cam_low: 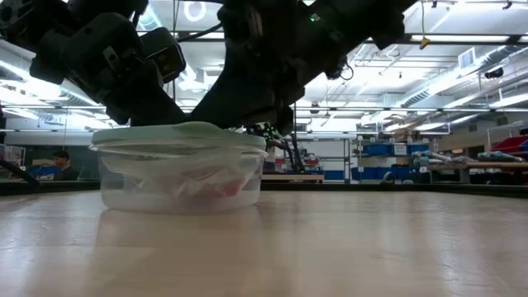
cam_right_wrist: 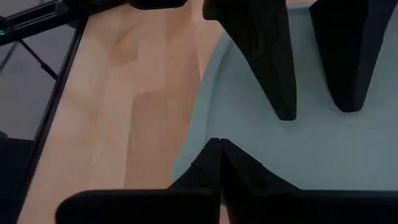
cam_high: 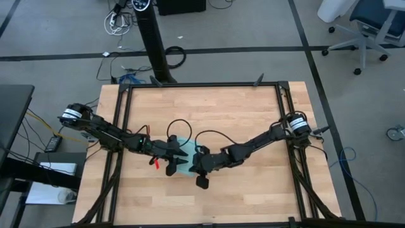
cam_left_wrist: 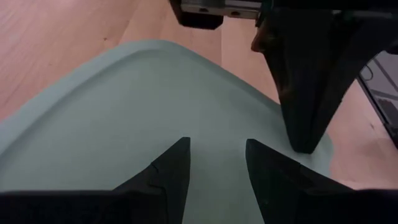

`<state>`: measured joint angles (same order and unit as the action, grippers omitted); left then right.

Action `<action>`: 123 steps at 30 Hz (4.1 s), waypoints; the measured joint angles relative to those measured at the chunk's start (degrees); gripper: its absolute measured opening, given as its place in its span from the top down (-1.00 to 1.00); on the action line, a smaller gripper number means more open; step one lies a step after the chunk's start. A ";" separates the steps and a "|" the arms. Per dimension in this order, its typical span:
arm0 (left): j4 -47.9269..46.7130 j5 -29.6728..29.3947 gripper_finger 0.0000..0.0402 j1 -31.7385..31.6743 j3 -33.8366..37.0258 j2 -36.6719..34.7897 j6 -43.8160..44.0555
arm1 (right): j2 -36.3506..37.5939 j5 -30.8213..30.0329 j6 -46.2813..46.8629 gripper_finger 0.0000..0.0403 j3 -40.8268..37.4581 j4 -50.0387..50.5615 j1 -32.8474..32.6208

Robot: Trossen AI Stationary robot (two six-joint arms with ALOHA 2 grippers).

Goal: Roll bandage
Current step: Close the transparent tupperware

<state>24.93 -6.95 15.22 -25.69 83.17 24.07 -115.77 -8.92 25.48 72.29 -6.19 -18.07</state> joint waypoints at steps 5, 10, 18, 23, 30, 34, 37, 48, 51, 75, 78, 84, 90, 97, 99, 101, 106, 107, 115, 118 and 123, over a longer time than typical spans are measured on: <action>0.04 0.16 0.19 -0.02 -0.03 0.01 0.01 | 2.39 -2.33 -3.28 0.98 -0.59 -0.65 -0.32; 0.06 0.18 0.19 -0.02 -0.03 0.00 0.01 | 5.03 -3.57 -6.30 0.97 -0.28 -7.40 -0.97; 0.20 0.38 0.19 -0.07 -0.04 0.03 0.01 | -1.62 1.33 -2.29 0.99 0.00 -4.45 0.00; 0.26 0.34 0.19 -0.07 -0.03 0.03 0.01 | -0.31 -0.13 -3.46 0.99 -0.34 -5.11 -0.57; 0.46 0.44 0.19 0.09 -0.03 0.03 0.03 | 3.54 -3.51 -5.82 0.99 -0.40 -5.57 -1.43; 0.46 0.40 0.19 0.15 -0.03 0.03 0.01 | 3.28 -6.09 -5.90 0.99 -0.52 -4.68 -1.41; 0.45 0.40 0.19 0.15 -0.03 0.03 0.01 | 3.32 -12.62 -7.19 0.99 -0.48 -4.77 -1.72; 0.83 0.38 0.19 0.15 -0.03 0.03 0.30 | 3.60 -32.53 -21.43 0.99 -0.46 -5.06 -5.21; 0.83 0.40 0.19 0.15 -0.03 0.01 0.44 | 3.91 -27.14 -11.96 1.00 -0.43 -7.06 -2.85; 0.83 0.93 0.19 0.15 -0.03 -0.01 0.41 | 3.33 6.39 27.52 1.00 -18.96 -52.30 5.84; 0.83 0.95 0.19 0.15 -0.03 -0.01 0.42 | 3.30 5.71 32.72 1.00 -22.43 -62.77 6.63; 1.15 1.25 0.19 0.15 -0.03 -0.01 -0.79 | 3.30 6.11 42.98 0.98 -21.42 -66.44 8.09; 1.49 1.21 0.19 0.15 -0.01 0.03 -2.90 | 3.32 11.94 49.59 0.99 -17.44 -62.51 10.09; 1.81 0.15 0.19 0.19 -0.01 0.03 -2.49 | 3.57 21.13 48.09 0.98 -12.23 -57.61 11.03; 2.27 0.06 0.19 0.17 0.03 0.03 -2.05 | 3.56 20.85 47.47 0.99 -12.25 -48.08 10.47; 2.53 -0.12 0.19 0.17 0.01 0.03 -1.69 | 2.27 21.12 48.24 0.99 -12.39 -39.48 10.09; 2.62 -0.43 0.19 0.17 0.01 0.04 -1.52 | 1.22 26.98 51.43 0.99 -13.68 -50.78 11.69; 2.62 -0.42 0.19 0.17 0.01 0.03 -1.49 | 1.43 27.20 51.45 0.99 -13.65 -55.46 11.92; 2.62 -0.53 0.19 0.17 -0.01 0.03 -1.30 | 1.29 23.95 42.84 0.99 -13.40 -56.07 10.80; 2.56 -0.65 0.19 0.17 -0.11 0.03 -1.19 | -3.50 22.96 44.25 0.99 -12.98 -52.94 10.70; 2.71 -0.59 0.19 0.17 -0.03 0.03 -1.09 | -10.43 23.64 58.99 1.00 -13.43 -77.51 12.16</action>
<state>27.64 -7.54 15.40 -25.71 83.20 22.98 -126.19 14.73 84.46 58.86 -83.70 -5.91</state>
